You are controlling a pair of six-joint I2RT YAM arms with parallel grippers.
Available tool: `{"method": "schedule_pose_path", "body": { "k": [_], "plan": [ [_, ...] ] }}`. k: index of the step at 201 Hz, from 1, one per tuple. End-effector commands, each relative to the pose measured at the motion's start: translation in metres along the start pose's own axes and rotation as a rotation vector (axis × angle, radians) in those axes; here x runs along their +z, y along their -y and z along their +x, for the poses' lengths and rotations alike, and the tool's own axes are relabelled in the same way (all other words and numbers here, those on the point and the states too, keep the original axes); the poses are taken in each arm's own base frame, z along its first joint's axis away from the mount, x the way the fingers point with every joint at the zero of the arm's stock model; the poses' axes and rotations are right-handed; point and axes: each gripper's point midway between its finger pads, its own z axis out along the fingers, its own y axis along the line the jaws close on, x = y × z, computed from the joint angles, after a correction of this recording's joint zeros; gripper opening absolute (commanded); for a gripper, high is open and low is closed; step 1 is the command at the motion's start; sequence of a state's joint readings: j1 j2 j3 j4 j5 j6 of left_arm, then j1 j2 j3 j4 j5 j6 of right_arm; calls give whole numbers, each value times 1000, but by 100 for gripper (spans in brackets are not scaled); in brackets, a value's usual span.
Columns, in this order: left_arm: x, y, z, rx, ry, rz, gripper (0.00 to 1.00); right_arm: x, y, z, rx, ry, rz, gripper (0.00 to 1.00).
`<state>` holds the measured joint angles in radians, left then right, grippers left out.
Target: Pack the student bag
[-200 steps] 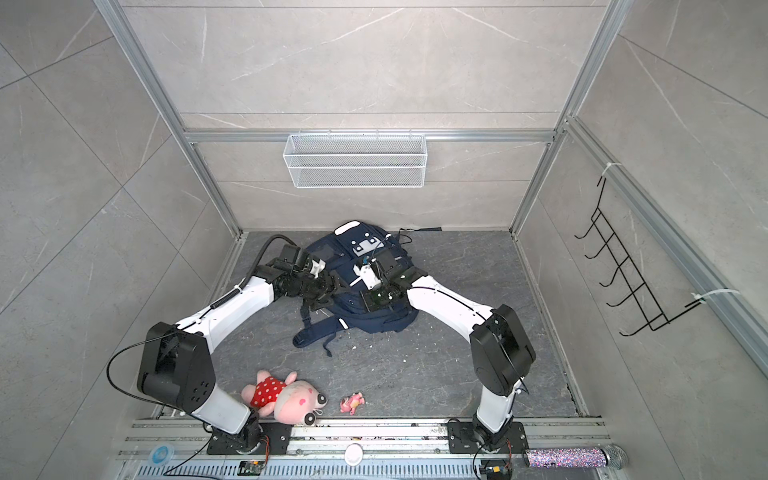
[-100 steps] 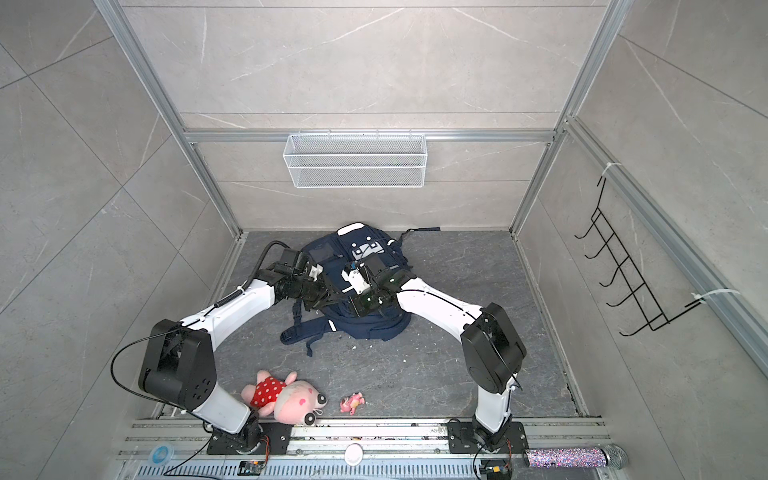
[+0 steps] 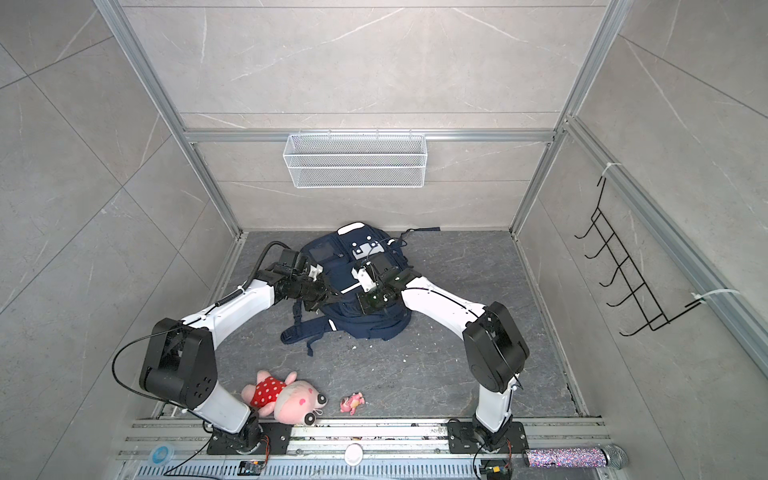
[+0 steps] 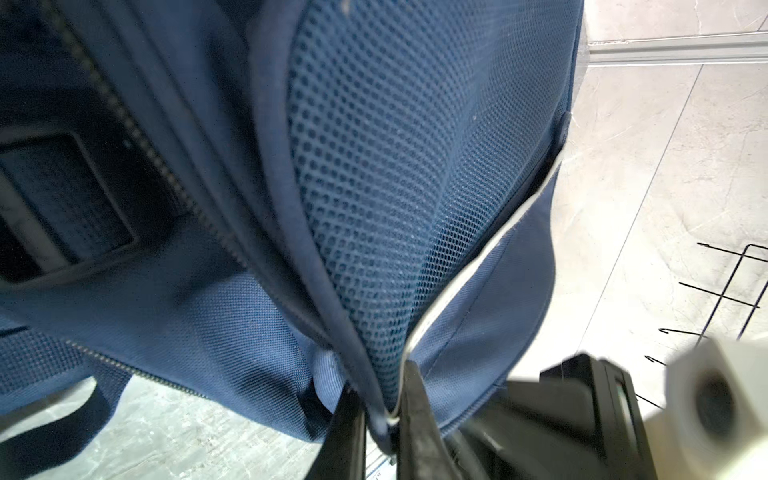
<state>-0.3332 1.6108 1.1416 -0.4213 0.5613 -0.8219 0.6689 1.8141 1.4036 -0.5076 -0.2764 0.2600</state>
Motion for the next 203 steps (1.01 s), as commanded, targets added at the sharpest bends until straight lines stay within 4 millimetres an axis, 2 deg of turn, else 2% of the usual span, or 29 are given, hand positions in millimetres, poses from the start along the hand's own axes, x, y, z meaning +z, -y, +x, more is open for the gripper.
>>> {"method": "schedule_pose_path", "body": {
  "k": [1,54,80,114,145,149,159,175,182,195,203],
  "plan": [
    [-16,-3,-13,45,38,10,0,-23,64,7,130,1,180,0],
    [-37,-18,-30,28,83,-5,0,-48,120,8,205,10,285,0],
    [-46,-24,-40,28,104,-16,0,-52,137,13,213,0,308,0],
    [-55,-31,-61,40,144,-41,0,-52,135,15,153,-3,288,0],
    [-57,-32,-81,56,166,-68,0,-46,101,11,34,16,194,0],
    [-57,-32,-83,63,167,-78,8,-44,94,12,14,12,181,0],
    [-60,-31,-86,70,172,-100,35,-40,77,12,-30,8,147,0],
    [-70,-32,-85,83,197,-138,69,-32,48,11,-81,5,80,0],
    [-75,-32,-82,86,203,-155,78,-29,37,11,-98,2,54,0],
    [-85,-31,-73,90,209,-174,86,-24,20,9,-108,3,21,0],
    [-90,-29,-66,87,205,-174,87,-22,10,7,-104,6,-11,0]
  ]
}}
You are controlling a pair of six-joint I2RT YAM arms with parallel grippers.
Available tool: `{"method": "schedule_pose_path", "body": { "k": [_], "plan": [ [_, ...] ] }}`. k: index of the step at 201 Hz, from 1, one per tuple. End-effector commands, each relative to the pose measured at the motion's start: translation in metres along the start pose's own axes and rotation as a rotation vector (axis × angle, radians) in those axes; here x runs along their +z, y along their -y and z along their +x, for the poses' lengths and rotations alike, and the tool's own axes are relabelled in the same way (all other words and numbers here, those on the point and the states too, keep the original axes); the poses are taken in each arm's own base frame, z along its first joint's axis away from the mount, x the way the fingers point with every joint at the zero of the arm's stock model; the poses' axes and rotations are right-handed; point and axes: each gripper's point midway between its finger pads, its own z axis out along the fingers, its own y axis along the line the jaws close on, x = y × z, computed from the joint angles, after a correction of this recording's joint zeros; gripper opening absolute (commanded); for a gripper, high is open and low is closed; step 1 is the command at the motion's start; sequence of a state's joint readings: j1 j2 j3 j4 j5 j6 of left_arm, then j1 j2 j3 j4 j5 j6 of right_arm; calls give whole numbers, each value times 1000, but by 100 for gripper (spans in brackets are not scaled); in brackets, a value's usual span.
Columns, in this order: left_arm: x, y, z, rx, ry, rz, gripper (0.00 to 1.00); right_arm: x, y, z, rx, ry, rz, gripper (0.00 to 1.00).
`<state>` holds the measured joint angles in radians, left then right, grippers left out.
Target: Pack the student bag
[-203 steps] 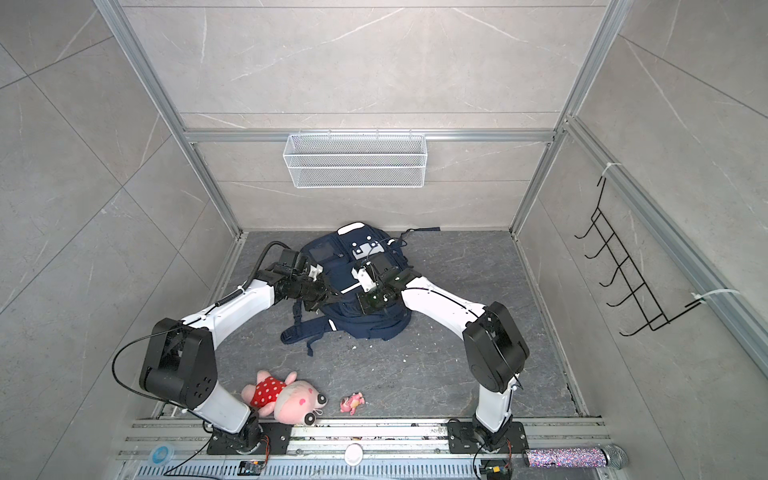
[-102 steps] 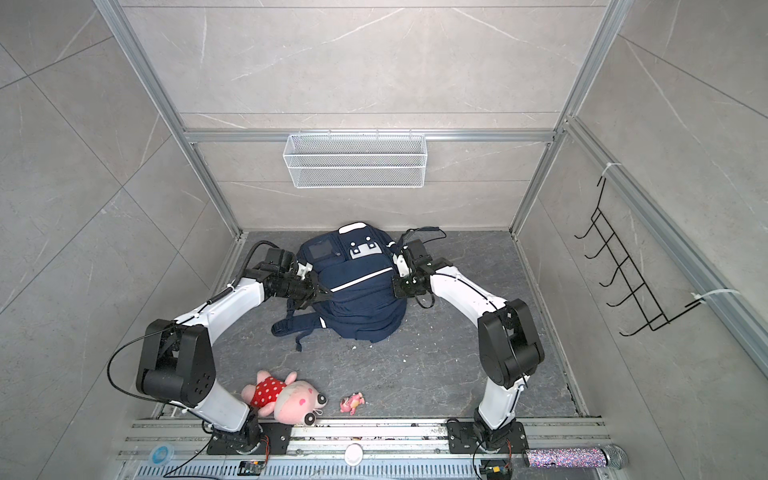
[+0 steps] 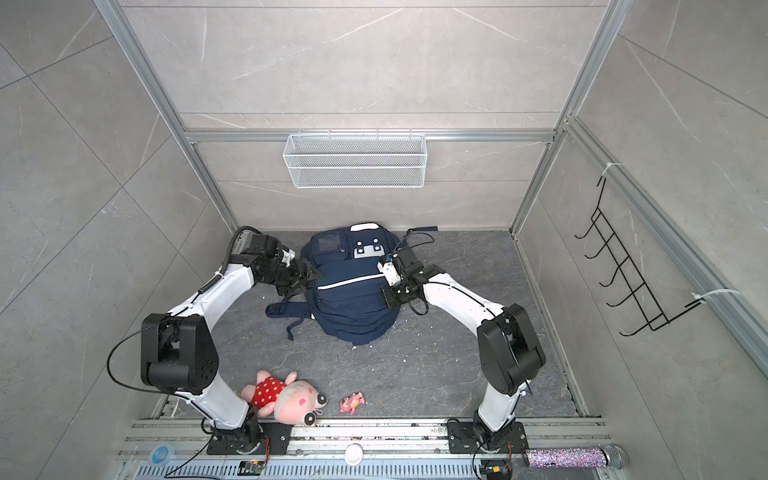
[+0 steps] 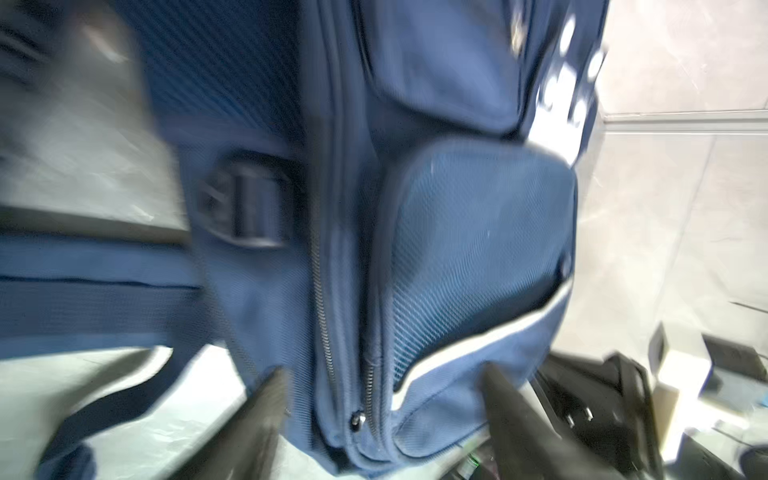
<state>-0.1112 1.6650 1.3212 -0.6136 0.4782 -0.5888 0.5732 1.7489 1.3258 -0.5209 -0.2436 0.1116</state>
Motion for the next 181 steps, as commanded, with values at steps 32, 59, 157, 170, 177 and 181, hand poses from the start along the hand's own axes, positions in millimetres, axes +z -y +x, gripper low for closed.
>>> {"method": "schedule_pose_path", "body": {
  "k": [32,59,157,170,177,181],
  "plan": [
    [-48,21,39,25,7,18,79,-7,-81,-5,-82,-4,-208,0],
    [-42,34,71,-12,-42,45,77,-8,-104,-2,-128,-28,-262,0],
    [-3,24,86,-217,-43,104,65,6,-145,-8,-176,-25,-338,0],
    [2,19,84,-233,-34,97,62,7,-148,-7,-178,-24,-344,0],
    [6,17,83,-244,-29,97,59,8,-149,-7,-178,-26,-345,0],
    [7,16,82,-249,-26,95,56,9,-149,-6,-178,-28,-346,0]
  ]
}}
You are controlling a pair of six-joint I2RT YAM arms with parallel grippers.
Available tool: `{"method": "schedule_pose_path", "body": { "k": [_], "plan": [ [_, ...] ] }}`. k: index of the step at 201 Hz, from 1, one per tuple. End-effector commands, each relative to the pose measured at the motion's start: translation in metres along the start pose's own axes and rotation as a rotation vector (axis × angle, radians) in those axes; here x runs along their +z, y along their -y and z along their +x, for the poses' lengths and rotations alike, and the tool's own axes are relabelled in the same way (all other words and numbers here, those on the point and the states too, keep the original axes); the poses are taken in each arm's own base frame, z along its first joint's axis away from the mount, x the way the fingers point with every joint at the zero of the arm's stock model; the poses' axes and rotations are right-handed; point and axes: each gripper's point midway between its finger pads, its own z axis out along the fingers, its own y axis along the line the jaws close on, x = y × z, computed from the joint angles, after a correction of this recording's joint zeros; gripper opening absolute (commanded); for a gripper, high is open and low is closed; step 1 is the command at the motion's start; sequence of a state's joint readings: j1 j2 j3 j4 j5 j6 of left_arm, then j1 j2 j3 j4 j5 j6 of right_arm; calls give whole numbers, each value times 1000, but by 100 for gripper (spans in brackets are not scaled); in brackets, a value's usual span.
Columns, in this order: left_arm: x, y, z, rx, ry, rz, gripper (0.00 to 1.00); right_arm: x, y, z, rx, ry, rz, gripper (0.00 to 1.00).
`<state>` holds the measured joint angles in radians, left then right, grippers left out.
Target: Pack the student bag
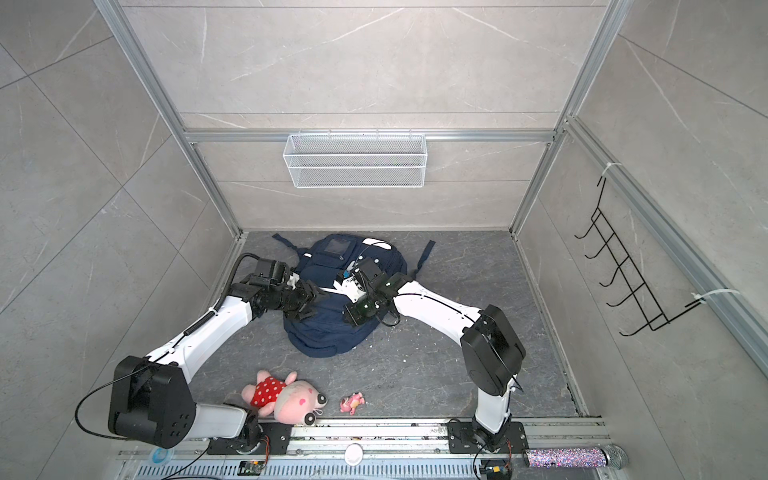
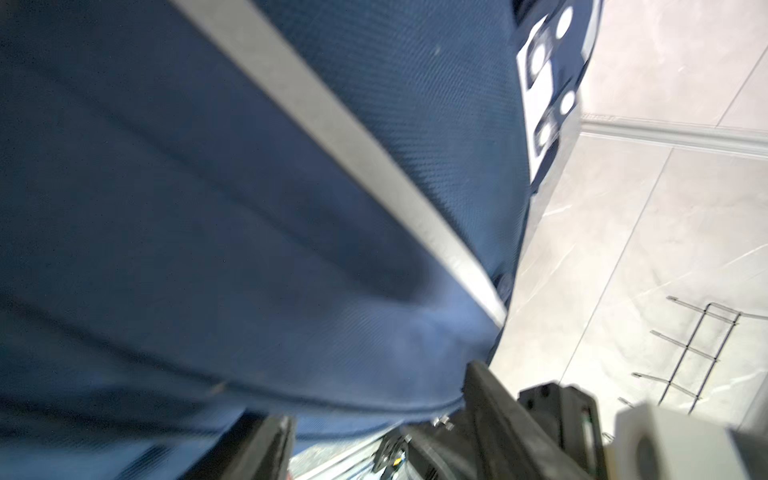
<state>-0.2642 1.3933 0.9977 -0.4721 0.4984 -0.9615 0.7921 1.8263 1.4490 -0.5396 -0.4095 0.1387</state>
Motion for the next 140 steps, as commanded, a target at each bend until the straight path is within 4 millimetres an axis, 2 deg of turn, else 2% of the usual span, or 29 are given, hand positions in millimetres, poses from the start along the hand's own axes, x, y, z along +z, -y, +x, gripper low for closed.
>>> {"method": "schedule_pose_path", "body": {
  "k": [1,23,40,52,73,99,140],
  "plan": [
    [9,1,-10,-32,36,18,55,0,-21,-17,-29,43,-65,0],
    [13,-1,-15,-42,51,11,38,0,-21,-16,-28,46,-66,0],
    [13,-2,-15,-40,54,5,16,0,-20,-15,-29,43,-61,0],
    [13,-4,-15,-40,51,-5,8,0,-18,-13,-32,40,-51,0],
    [15,-9,-14,-39,47,-21,0,-1,-14,-10,-31,36,-34,0],
    [16,-12,-16,-35,55,-31,0,-4,-1,-3,-8,23,7,0],
    [12,-23,-17,33,57,-90,0,-23,47,13,73,4,125,0]
  ]
}}
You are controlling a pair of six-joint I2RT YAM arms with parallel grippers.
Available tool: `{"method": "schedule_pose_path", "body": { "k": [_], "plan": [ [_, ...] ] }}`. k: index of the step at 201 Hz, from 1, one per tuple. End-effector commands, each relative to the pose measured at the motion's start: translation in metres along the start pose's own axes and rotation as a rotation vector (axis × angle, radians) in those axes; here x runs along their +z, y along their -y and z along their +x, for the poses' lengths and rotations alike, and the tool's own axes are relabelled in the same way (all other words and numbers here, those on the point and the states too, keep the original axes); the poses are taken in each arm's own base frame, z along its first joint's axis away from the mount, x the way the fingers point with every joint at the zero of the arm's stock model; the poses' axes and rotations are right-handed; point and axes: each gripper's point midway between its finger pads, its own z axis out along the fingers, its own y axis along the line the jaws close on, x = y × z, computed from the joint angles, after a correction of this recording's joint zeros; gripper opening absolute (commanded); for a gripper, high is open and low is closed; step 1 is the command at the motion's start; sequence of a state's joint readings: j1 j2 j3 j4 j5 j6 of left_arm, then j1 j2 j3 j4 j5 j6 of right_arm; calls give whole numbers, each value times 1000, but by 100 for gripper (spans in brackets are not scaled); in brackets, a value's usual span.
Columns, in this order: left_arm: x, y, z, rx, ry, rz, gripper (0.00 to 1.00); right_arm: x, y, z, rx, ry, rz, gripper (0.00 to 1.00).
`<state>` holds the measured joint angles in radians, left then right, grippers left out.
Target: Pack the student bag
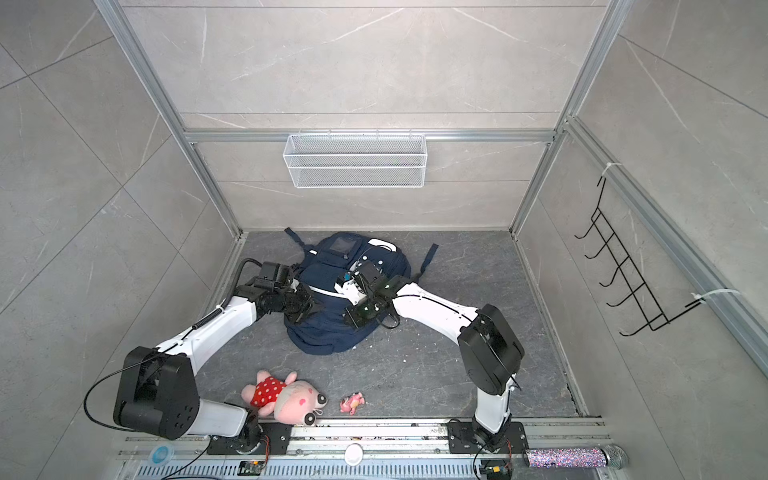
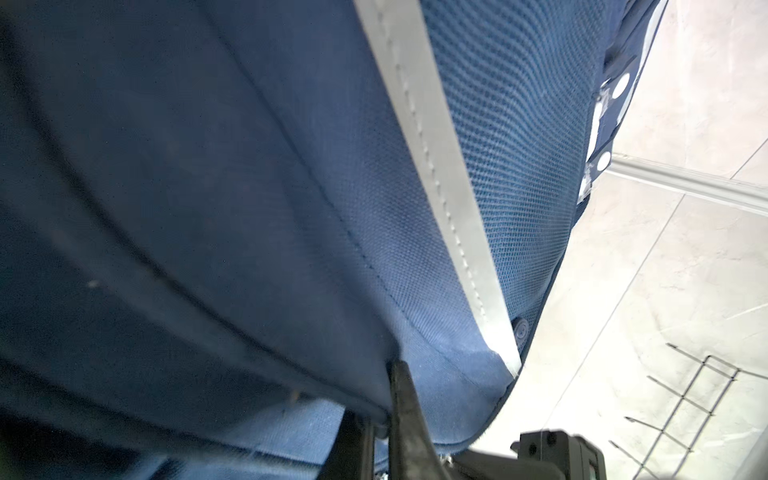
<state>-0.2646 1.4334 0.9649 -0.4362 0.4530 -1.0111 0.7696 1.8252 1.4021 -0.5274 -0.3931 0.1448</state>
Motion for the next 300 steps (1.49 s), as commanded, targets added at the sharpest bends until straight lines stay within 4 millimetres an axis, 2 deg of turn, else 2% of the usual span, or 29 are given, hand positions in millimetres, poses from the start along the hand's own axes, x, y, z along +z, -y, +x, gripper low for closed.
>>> {"method": "schedule_pose_path", "body": {
  "k": [1,44,103,130,153,177,190,199,212,224,239,263,287,300],
  "plan": [
    [-2,-3,-11,101,42,-37,0,-27,32,0,38,24,97,0],
    [-3,-14,-8,187,7,-108,0,-52,86,-4,122,34,182,0],
    [-3,-20,-2,214,-19,-123,0,-64,130,-19,167,57,274,0],
    [-3,-22,0,225,-29,-130,0,-63,138,-27,182,66,287,0],
    [-4,-20,0,231,-33,-129,0,-61,133,-29,178,75,253,0],
    [-4,-6,0,254,-53,-80,0,-62,124,-28,162,102,208,0],
    [-5,4,1,266,-69,-47,0,-63,117,-25,155,106,181,8],
    [-9,13,1,281,-71,-23,13,-65,114,-22,152,105,171,15],
    [-19,28,0,306,-57,4,33,-72,111,-19,160,121,176,32],
    [-30,38,-3,324,-42,24,45,-80,108,-18,169,144,183,44],
    [-45,48,-11,333,-17,44,58,-89,108,-18,191,171,197,55],
    [-62,51,-38,322,24,58,73,-104,115,-21,261,228,212,69],
    [-66,38,-74,319,71,4,85,-115,140,-18,406,275,235,76],
    [-64,28,-95,298,95,-13,87,-117,157,-12,503,292,244,78]
  ]
}}
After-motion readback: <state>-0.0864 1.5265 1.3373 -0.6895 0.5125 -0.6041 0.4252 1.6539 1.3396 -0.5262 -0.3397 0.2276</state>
